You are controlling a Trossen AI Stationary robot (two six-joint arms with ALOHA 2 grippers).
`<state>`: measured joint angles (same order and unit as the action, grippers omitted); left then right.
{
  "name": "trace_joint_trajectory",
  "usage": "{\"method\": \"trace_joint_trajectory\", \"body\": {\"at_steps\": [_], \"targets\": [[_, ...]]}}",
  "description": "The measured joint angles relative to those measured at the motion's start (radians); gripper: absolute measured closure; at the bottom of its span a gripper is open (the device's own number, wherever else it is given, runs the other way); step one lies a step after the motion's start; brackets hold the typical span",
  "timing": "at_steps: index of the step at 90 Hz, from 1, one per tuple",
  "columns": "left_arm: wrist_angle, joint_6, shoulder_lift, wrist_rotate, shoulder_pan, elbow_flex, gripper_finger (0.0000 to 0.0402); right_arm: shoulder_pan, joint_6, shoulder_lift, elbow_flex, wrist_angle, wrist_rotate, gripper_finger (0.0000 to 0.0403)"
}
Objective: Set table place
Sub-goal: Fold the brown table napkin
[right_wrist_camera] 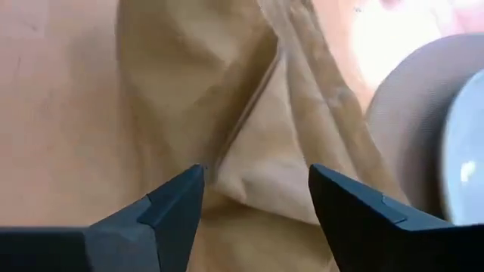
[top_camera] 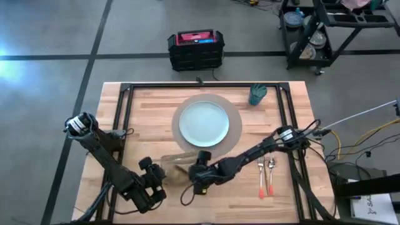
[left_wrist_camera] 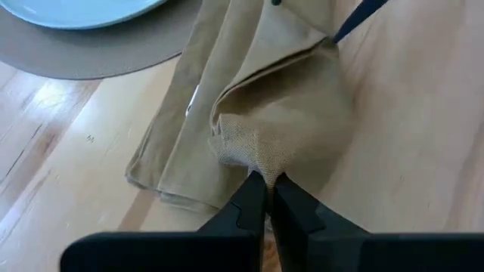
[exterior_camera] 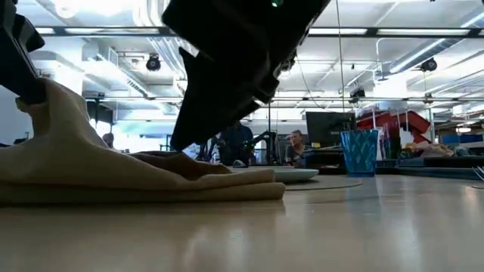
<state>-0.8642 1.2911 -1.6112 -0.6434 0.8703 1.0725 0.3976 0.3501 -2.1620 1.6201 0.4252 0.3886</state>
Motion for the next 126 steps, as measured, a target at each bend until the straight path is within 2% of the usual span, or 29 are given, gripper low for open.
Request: {"method": "trace_joint_trajectory", "body": {"at_steps": [31,50,58,71,75,100,126], "targets": [[-0.016,0.000,0.000,-0.003,-0.003,-0.002,0.0402,-0.016,-0.014,-0.016,-0.009,-0.033,-0.007,0.0185],[-0.020,0.001,0.000,-0.003,-0.005,-0.002,0.0402,-0.026,-0.006,-0.060,-0.009,-0.068,-0.023,0.0208],[-0.029,0.001,0.000,-0.003,-0.006,-0.002,0.0402,-0.027,0.001,-0.066,-0.009,-0.061,-0.018,0.0242],[-0.071,0.001,0.000,-0.003,-0.011,-0.002,0.0402,-0.027,-0.009,-0.056,-0.009,-0.056,0.004,0.0368],[-0.080,0.003,0.000,-0.003,-0.011,-0.004,0.0402,-0.027,-0.018,-0.047,-0.009,-0.055,0.010,0.0387],[-0.094,0.041,0.001,0.011,-0.011,-0.039,0.0402,-0.019,0.017,-0.021,-0.008,0.010,0.049,0.0402],[-0.105,0.053,0.004,0.014,-0.011,-0.055,0.0402,0.023,0.089,0.024,0.102,0.326,0.219,0.0403]]}}
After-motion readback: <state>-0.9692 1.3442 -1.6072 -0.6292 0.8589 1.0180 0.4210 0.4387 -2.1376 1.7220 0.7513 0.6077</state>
